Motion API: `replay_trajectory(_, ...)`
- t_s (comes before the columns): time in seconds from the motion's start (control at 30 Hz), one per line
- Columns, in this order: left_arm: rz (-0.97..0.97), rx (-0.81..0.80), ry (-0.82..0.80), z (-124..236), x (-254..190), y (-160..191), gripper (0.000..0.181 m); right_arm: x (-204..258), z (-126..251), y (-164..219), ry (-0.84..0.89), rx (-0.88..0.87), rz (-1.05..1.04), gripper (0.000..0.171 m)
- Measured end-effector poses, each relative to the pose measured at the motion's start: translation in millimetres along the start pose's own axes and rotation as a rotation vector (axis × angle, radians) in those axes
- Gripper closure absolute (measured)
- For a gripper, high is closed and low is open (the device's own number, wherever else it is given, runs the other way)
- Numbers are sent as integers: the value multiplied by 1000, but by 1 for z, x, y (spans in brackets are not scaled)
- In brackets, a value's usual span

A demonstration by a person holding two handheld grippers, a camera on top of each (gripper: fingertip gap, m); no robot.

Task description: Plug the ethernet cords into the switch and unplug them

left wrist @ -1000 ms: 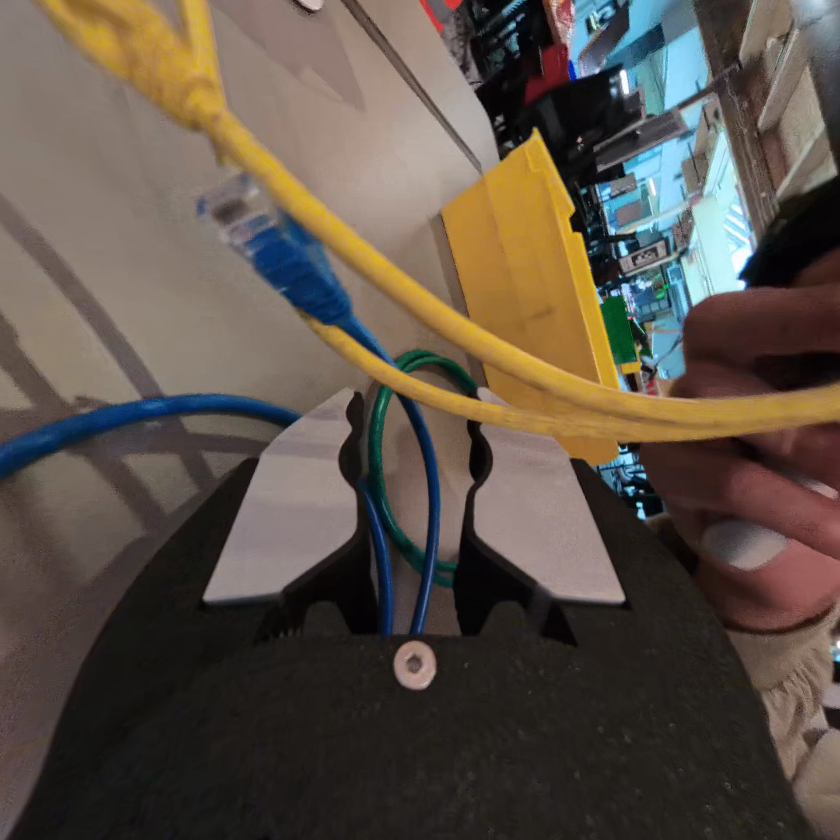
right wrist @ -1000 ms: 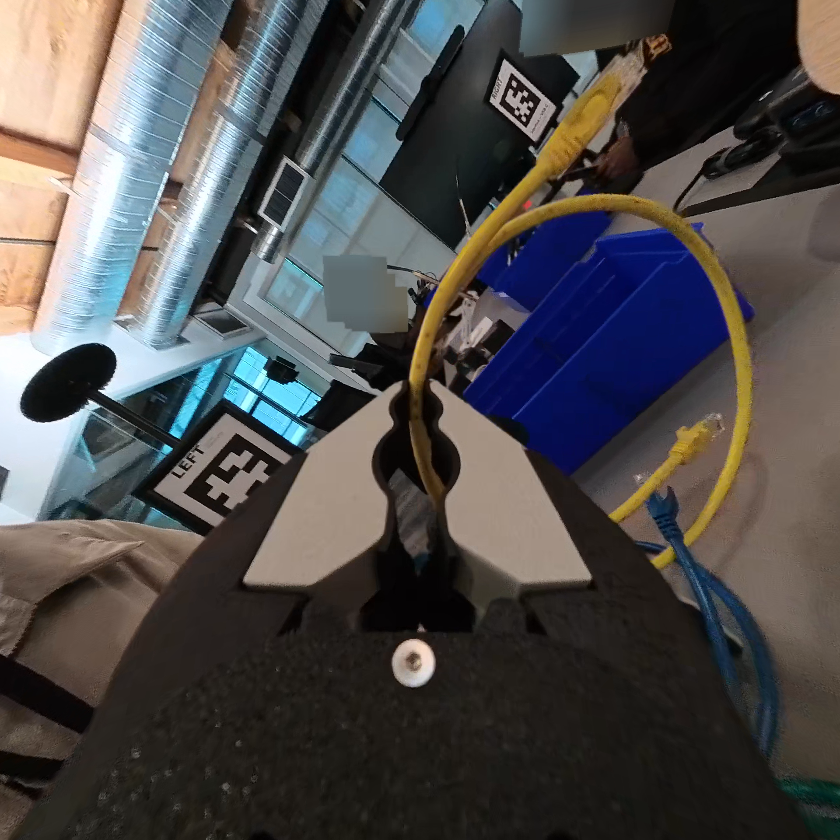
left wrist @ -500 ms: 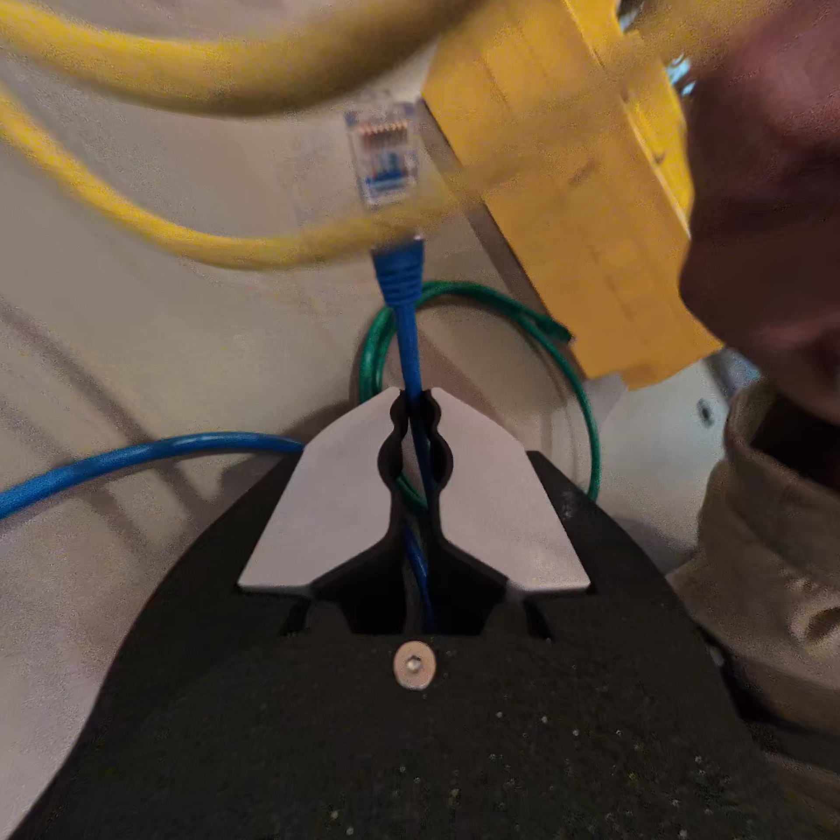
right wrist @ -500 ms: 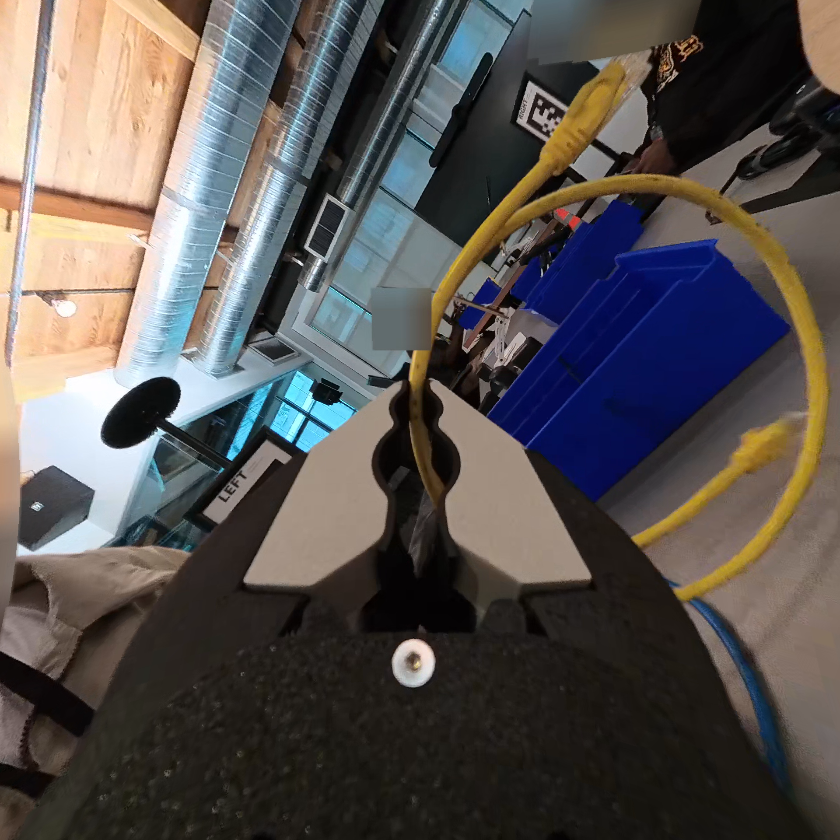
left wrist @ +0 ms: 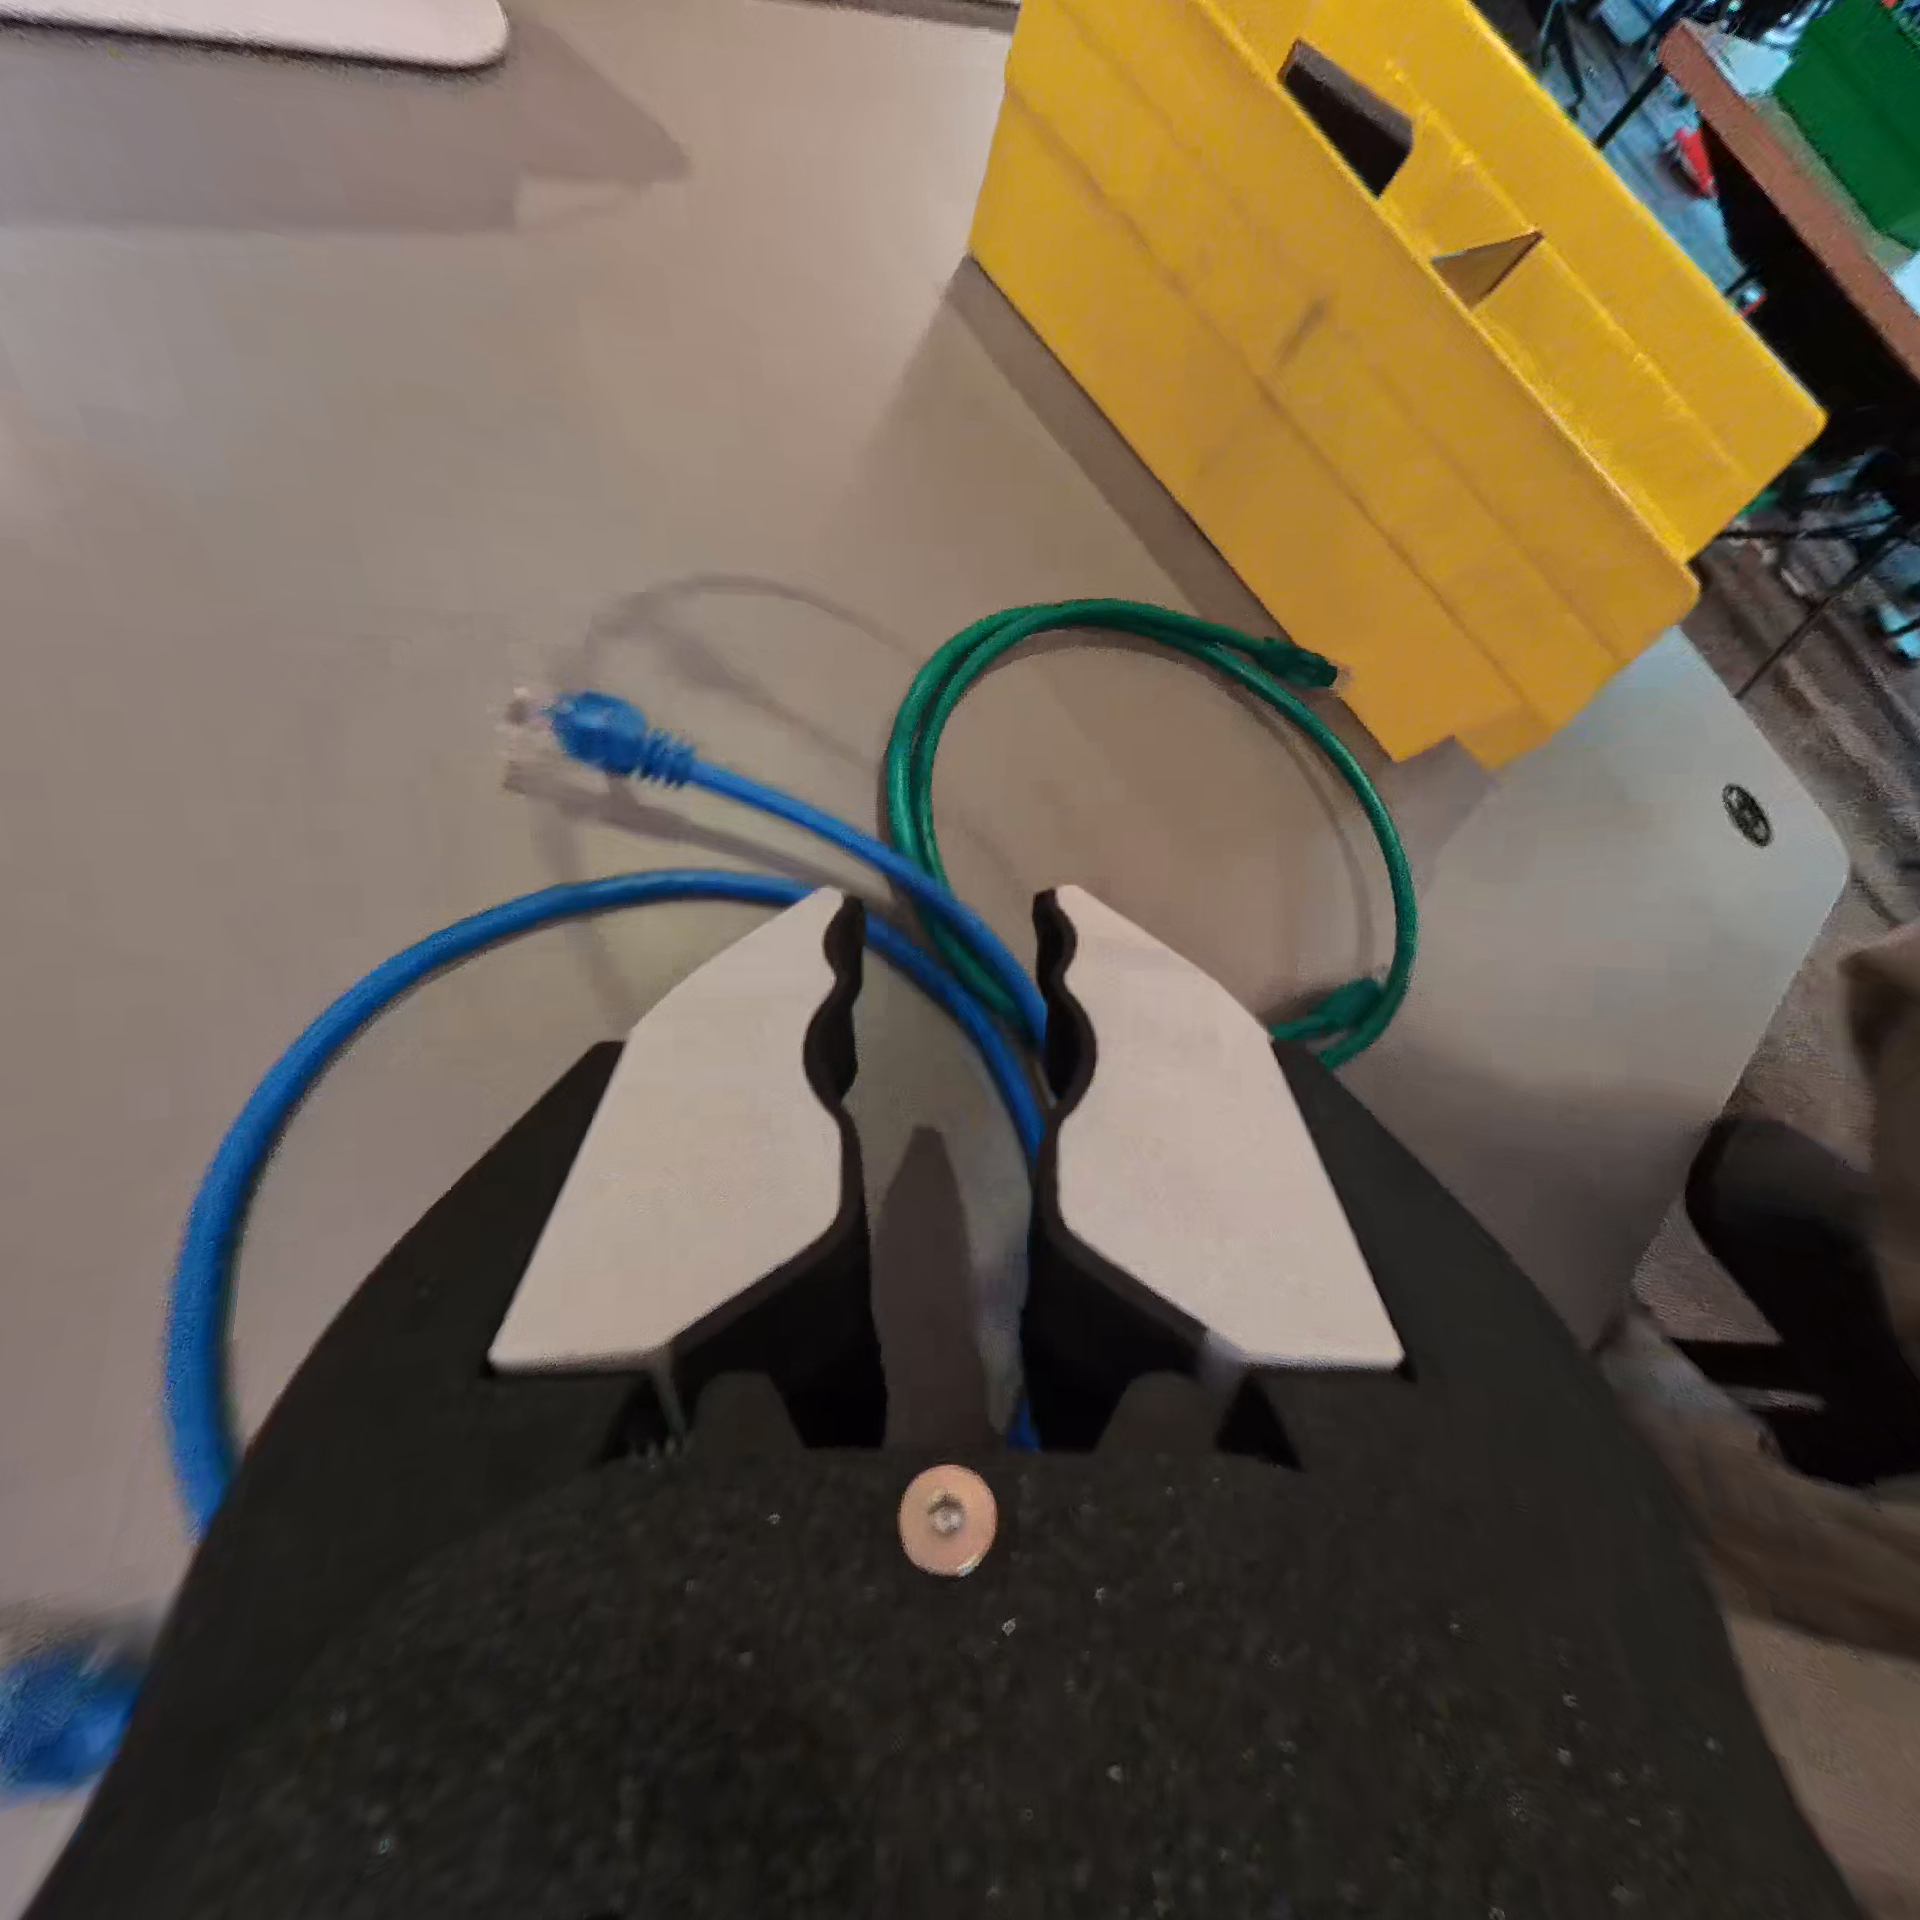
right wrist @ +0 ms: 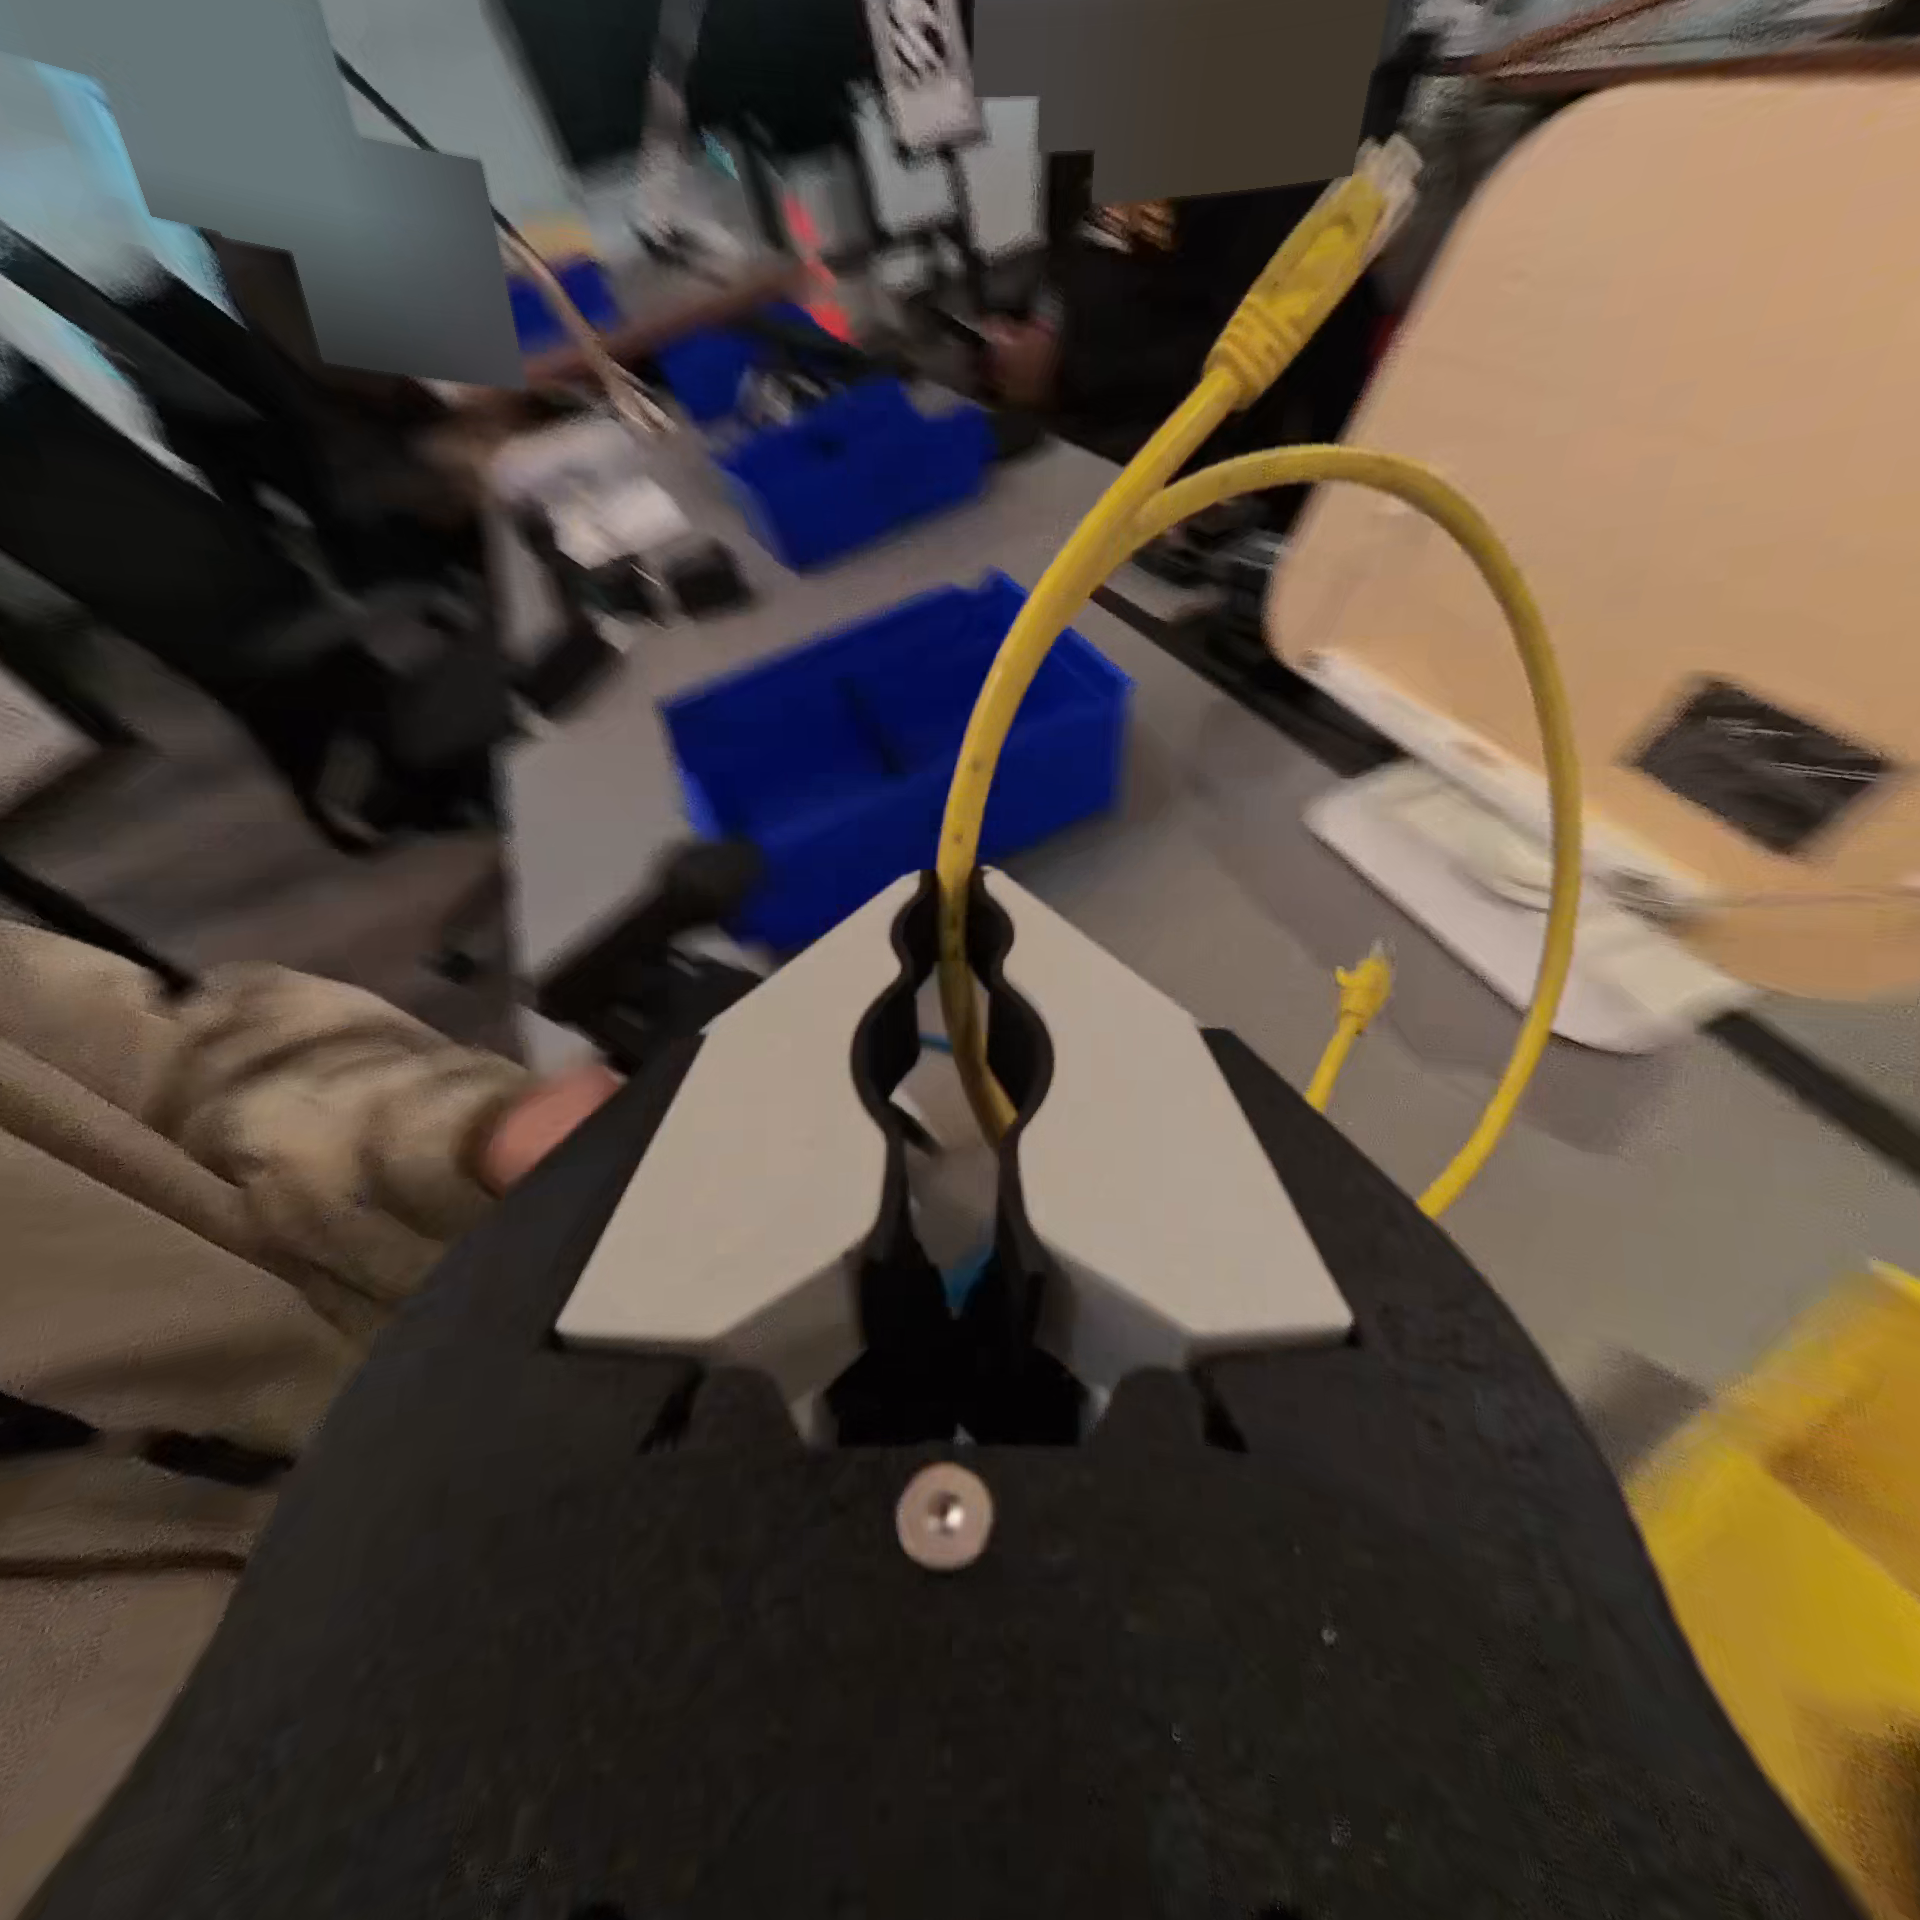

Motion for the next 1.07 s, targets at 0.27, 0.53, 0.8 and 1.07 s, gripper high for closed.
replay_trajectory(0.27,-118,-67,31,52,13,31,153,-37,156,83,485,614,230,167)
replay_trajectory(0.53,-133,-54,85,55,11,31,155,-17,182,200,309,1060,188,167)
replay_trajectory(0.8,-136,-21,106,50,5,36,156,-34,143,198,279,961,254,167)
replay_trajectory(1.07,-120,2,101,50,9,40,156,-53,162,233,295,1035,53,167)
Point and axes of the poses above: each gripper's, where its closed fingertips meet, z back along the fingers, y out of its underside, x = y × z across the jaws, the point moved 2 cm from there along z, back along the fingers, and after that the axes turned 6 degrees about z, right-handed, at the moved point
